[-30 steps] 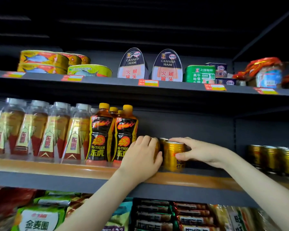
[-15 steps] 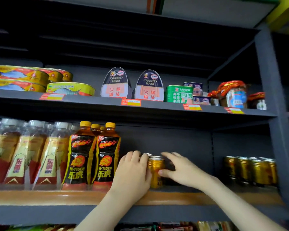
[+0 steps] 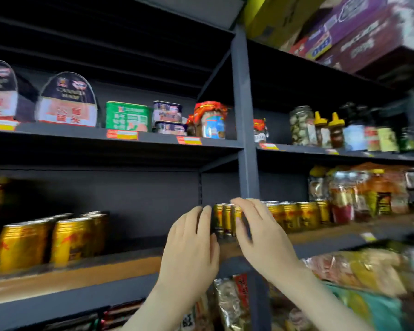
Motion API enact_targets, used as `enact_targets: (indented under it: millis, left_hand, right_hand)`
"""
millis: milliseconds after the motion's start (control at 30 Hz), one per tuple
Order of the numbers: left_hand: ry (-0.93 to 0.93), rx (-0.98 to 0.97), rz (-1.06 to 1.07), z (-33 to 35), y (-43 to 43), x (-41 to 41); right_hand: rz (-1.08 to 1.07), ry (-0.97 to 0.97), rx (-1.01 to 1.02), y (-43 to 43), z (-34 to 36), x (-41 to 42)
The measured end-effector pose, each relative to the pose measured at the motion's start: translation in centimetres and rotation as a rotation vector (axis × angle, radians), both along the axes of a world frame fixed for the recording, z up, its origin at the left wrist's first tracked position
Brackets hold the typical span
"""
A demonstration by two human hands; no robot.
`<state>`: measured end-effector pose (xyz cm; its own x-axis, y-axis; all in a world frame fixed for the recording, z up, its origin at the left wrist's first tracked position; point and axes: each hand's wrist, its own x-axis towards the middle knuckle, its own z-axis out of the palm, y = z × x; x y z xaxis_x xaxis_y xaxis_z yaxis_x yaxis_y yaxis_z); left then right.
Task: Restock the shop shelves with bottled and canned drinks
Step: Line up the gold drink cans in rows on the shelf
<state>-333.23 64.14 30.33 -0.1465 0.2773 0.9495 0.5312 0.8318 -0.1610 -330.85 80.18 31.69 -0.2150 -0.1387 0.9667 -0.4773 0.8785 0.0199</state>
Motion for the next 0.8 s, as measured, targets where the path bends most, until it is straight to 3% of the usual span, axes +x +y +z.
enact_targets:
  millis: [100,267,500,800]
  left_hand:
    - [0.072,0.031,-0.005,-0.4,6.4,-1.0]
    - [0.092,0.020,0.233,-0.8,15.0,-4.8]
    - [0.143,0.071,0.526,-1.4,17.0,-7.1]
    - [0.146,0.058,0.573,-1.7,17.0,-7.2]
  right_hand:
    - [-0.025,-0.033,-0.097,6.7,-0.4,-1.4]
    - [-0.060,-0.335,-0.151,15.1,0.0,-6.7]
    - [-0.058,-0.633,-0.078,15.7,1.9,-11.8]
    - [-0.051,-0.585,-0.091,14.6,2.2,-11.8]
